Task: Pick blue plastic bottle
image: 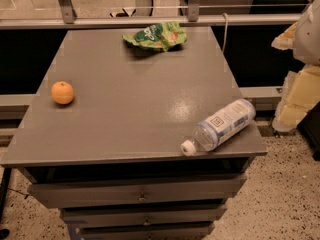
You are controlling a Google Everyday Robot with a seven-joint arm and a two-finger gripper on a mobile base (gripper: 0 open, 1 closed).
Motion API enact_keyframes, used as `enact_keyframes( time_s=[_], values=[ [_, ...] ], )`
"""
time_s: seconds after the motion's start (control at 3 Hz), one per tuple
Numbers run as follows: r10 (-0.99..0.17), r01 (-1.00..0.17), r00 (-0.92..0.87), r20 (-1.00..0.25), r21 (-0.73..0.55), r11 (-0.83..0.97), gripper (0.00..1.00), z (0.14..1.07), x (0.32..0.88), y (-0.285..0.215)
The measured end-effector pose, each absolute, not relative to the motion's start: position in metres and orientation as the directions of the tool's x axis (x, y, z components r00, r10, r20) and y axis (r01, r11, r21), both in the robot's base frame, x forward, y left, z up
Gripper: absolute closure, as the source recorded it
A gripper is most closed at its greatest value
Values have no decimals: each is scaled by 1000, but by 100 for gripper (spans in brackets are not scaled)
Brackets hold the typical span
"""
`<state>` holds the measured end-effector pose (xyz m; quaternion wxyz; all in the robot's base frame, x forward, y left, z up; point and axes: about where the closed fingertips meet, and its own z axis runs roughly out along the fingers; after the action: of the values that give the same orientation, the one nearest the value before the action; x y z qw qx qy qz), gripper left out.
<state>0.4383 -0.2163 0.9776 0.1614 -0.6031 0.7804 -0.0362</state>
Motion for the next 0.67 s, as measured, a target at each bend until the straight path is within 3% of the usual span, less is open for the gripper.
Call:
enact_keyframes(
  time_s=[0.67],
  values=[
    [-956,-944,-152,-250,-250,215,0,969,446,-218]
  ],
)
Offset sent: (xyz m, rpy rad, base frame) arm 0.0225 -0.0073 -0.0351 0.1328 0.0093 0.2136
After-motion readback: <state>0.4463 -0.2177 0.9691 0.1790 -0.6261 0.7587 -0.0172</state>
